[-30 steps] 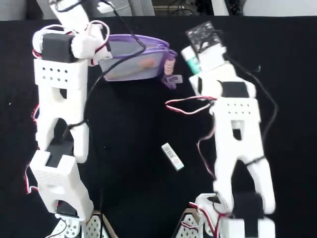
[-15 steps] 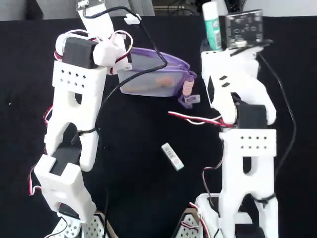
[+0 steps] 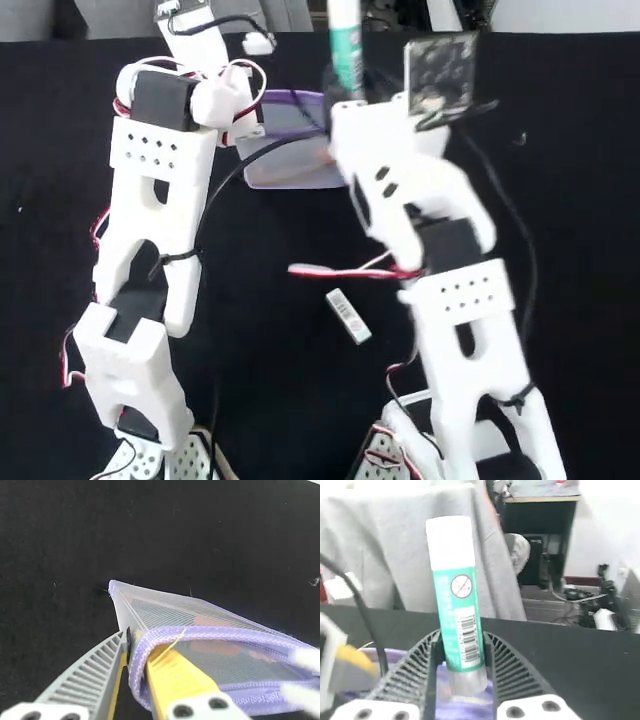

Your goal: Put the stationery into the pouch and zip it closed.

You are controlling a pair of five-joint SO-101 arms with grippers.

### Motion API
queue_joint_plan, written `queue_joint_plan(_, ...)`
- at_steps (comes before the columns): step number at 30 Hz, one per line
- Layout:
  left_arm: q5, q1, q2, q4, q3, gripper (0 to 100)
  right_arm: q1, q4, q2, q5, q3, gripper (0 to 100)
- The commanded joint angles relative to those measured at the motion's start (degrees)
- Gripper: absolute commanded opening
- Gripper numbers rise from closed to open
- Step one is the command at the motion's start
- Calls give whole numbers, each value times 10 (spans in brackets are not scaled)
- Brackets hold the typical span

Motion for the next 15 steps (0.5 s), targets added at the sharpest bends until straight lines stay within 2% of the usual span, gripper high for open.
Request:
queue_joint_plan(1,6,3,6,-8,7,29,-32,-175,-73,-3,138,11)
queue_joint_plan(6,6,-17,6,-8,7,29,-65,-320,-172,-2,287,11)
queue_joint_plan(15,6,-23,5,-4,13,29,-62,-331,-101,-1,264,11)
